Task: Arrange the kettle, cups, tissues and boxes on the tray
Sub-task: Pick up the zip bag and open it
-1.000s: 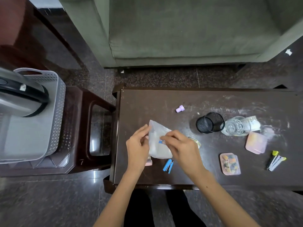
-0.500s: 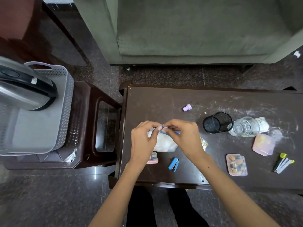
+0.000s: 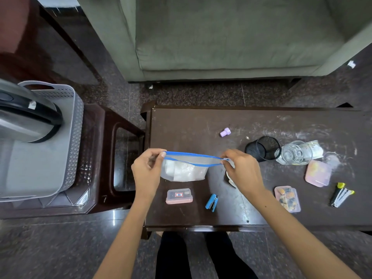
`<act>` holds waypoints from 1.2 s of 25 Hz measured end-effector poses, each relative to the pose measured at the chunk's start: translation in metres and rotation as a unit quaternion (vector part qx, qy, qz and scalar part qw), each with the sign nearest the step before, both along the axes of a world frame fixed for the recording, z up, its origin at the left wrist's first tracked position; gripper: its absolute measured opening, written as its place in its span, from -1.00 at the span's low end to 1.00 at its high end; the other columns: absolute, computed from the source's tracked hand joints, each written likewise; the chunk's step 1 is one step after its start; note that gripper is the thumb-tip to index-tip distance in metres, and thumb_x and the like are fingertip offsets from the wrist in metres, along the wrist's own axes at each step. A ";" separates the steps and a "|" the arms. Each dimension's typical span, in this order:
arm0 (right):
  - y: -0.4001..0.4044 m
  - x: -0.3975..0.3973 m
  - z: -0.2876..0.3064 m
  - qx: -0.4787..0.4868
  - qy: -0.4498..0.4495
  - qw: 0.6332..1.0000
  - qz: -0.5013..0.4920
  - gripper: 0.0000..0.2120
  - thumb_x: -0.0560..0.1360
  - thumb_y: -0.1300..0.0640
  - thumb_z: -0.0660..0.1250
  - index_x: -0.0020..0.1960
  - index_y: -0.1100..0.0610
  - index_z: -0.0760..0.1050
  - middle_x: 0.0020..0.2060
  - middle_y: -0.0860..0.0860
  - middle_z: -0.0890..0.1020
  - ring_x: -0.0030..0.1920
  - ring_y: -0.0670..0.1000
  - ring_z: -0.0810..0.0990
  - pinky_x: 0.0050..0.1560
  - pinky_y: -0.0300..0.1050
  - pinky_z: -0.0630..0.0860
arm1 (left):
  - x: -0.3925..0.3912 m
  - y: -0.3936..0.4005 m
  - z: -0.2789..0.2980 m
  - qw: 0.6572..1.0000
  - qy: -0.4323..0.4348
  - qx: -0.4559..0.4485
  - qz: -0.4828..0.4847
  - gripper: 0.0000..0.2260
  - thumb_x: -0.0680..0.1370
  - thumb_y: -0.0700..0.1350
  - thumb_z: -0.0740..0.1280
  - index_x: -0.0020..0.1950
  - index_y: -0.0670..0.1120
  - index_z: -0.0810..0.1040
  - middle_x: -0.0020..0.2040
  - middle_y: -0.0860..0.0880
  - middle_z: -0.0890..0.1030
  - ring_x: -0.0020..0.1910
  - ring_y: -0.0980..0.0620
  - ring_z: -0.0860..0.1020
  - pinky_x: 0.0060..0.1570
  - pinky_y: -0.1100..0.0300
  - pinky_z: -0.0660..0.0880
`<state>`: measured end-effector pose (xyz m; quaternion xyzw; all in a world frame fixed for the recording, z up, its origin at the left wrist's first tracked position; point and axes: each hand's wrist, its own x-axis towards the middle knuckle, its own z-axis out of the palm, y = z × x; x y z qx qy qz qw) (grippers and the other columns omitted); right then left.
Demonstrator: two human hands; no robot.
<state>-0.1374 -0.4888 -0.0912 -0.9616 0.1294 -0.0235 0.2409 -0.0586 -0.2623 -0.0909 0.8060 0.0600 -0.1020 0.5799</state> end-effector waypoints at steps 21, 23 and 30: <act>0.027 0.029 -0.009 -0.170 -0.189 0.963 0.092 -0.73 0.13 0.41 0.43 -0.28 0.09 0.59 -0.36 -0.06 0.61 -0.41 -0.01 0.51 -0.54 -0.28 0.24 | 0.018 -0.050 0.016 0.967 0.038 0.125 -0.218 -0.91 0.42 -0.25 0.46 -0.10 -0.16 0.71 -0.20 -0.09 0.71 -0.29 0.11 0.63 -0.20 0.36 0.56; 0.030 0.028 -0.008 -0.121 -0.189 0.974 0.030 -0.83 0.26 0.35 0.43 -0.30 0.10 0.56 -0.36 -0.05 0.59 -0.38 0.00 0.51 -0.54 -0.19 0.36 | 0.014 -0.054 0.016 0.980 0.028 0.109 -0.167 -0.93 0.42 -0.25 0.46 -0.12 -0.15 0.71 -0.24 -0.08 0.70 -0.31 0.14 0.62 -0.17 0.28 0.58; 0.054 0.029 0.010 0.509 0.034 0.800 -0.315 -0.80 0.45 0.04 0.42 -0.19 0.17 0.66 -0.29 0.04 0.69 -0.40 -0.11 0.57 -0.38 -0.25 0.51 | -0.002 -0.060 0.017 0.986 0.041 0.043 -0.157 -0.87 0.44 -0.29 0.41 -0.10 -0.11 0.71 -0.21 -0.01 0.71 -0.23 0.13 0.67 -0.09 0.13 0.61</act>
